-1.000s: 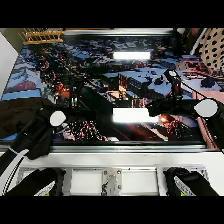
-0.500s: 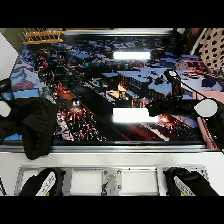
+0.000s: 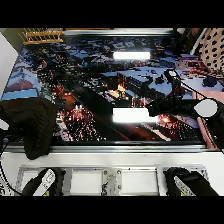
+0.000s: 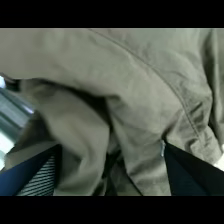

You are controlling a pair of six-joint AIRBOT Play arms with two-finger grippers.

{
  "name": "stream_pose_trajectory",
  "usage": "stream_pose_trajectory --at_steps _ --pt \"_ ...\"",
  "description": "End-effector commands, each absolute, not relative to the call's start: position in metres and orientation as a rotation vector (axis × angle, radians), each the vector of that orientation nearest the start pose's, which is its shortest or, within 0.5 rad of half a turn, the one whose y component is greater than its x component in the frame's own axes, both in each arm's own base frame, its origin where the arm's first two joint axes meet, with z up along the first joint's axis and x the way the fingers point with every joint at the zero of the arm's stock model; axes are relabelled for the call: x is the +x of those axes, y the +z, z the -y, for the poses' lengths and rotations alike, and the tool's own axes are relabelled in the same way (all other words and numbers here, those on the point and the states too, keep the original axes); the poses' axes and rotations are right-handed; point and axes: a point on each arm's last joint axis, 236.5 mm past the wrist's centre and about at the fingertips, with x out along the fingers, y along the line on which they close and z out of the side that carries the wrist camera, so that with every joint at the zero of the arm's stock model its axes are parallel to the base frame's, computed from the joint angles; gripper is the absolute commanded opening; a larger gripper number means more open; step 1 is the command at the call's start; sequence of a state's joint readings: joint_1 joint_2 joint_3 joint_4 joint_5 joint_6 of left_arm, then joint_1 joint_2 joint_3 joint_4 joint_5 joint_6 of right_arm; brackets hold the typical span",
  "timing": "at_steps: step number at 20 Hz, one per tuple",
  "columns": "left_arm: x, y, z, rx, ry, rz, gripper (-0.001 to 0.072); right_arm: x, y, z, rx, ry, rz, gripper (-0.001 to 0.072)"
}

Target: Fold the clothes and pants, and hang the long-sleeved shirts on hangers.

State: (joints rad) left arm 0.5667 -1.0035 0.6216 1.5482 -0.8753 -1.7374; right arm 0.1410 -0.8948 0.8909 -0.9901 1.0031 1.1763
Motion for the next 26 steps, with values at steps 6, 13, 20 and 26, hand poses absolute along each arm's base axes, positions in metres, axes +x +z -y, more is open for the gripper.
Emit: stream_pose_trajectory --at_steps 6,13,20,26 --pt "0.293 -0.080 -0.084 -0.584 0.379 -1.191 0.0005 0.321 0.091 -0.156 0.109 0.603 -0.907 0.0019" --pt "0.329 0.040 0.149 -0.460 -0.269 -0.998 0.0005 0.319 0.100 -0.169 0.185 0.638 -0.894 0.0018" --pt "0.290 0.062 0.348 -0.301 -0.678 -1.058 0.0005 0.357 0.153 -0.110 0.220 0.472 -0.670 0.0016" --pt "0.279 0.044 0.432 -0.193 -0.800 -1.134 0.0703 0.354 0.170 -0.037 0.275 0.283 -0.617 0.0016"
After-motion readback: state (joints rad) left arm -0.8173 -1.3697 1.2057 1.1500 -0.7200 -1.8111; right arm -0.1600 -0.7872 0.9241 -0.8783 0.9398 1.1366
